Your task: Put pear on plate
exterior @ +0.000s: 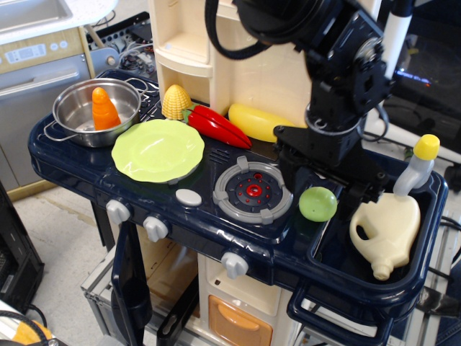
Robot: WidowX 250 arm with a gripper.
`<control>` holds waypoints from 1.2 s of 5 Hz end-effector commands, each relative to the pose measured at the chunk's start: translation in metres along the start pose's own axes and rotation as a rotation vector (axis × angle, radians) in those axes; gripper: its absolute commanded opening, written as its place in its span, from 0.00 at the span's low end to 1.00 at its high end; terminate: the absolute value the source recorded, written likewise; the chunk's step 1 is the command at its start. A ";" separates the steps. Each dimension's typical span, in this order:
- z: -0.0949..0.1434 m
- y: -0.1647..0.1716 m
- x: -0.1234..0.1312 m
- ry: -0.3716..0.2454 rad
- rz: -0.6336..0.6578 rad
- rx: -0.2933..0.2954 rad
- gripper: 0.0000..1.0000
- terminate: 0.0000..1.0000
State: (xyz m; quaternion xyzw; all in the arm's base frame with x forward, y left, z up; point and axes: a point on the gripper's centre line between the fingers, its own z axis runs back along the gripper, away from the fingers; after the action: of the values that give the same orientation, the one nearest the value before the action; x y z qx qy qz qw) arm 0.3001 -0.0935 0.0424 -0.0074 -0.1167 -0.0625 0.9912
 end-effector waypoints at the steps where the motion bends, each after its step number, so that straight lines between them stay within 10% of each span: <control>1: -0.011 0.005 0.010 -0.031 -0.007 -0.001 1.00 0.00; 2: -0.019 0.001 0.011 -0.041 0.028 0.000 1.00 0.00; 3: -0.009 -0.001 0.012 -0.038 0.035 0.041 0.00 0.00; 6: 0.050 0.080 -0.008 -0.019 0.026 0.279 0.00 0.00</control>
State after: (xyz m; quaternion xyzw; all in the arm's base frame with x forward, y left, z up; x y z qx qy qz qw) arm 0.2866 -0.0017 0.0749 0.1278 -0.1151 -0.0305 0.9846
